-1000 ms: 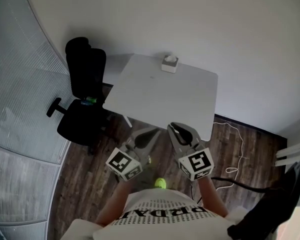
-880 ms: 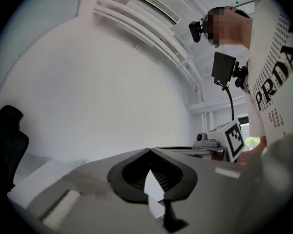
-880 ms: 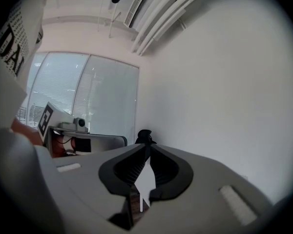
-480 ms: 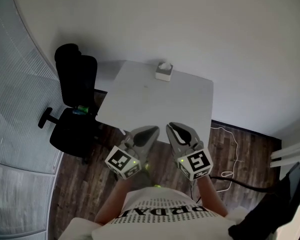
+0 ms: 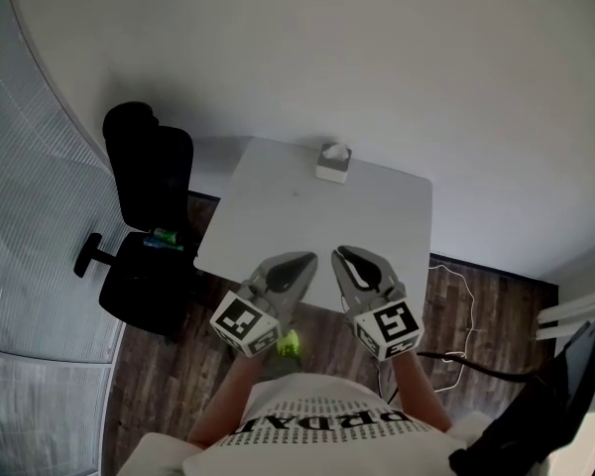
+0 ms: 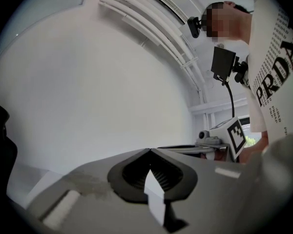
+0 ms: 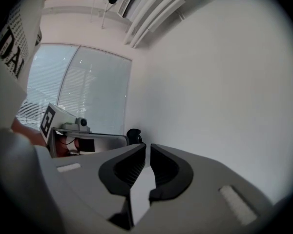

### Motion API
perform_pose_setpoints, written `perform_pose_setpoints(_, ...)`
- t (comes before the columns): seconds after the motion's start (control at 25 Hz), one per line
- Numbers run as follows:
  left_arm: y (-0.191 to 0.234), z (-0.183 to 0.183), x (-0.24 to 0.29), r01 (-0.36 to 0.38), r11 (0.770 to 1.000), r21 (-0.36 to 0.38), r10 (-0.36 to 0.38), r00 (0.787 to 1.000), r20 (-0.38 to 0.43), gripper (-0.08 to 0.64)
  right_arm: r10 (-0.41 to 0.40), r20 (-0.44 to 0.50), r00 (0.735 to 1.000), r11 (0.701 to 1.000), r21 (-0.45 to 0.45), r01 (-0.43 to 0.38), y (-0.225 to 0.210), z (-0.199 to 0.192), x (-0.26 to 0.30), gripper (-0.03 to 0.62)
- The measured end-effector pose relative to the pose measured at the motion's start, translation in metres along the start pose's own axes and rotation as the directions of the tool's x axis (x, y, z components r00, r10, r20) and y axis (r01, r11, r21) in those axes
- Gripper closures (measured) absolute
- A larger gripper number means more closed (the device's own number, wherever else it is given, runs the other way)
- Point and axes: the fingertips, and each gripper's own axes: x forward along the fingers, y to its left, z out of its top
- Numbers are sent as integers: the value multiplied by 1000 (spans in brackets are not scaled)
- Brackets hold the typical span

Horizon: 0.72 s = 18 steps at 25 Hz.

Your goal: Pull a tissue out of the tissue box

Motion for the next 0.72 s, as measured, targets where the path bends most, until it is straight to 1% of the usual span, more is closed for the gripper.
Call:
perform_pose_setpoints(0.28,51,10,7,27,999,-22,-27,1000,5,569,-40,-5,999,999,1,40,-13,6,46,565)
perform_pose_setpoints(0.48,80,17,13,66,998,-22,-66,998,15,569,-80,-11,997,997,-8,80,-24,11,73,565)
perform_pose_setpoints(0.72,113,14,23,86,996,-33,-86,996,2,569,-116,-27,993,993,-7,115,-39,8,96,565)
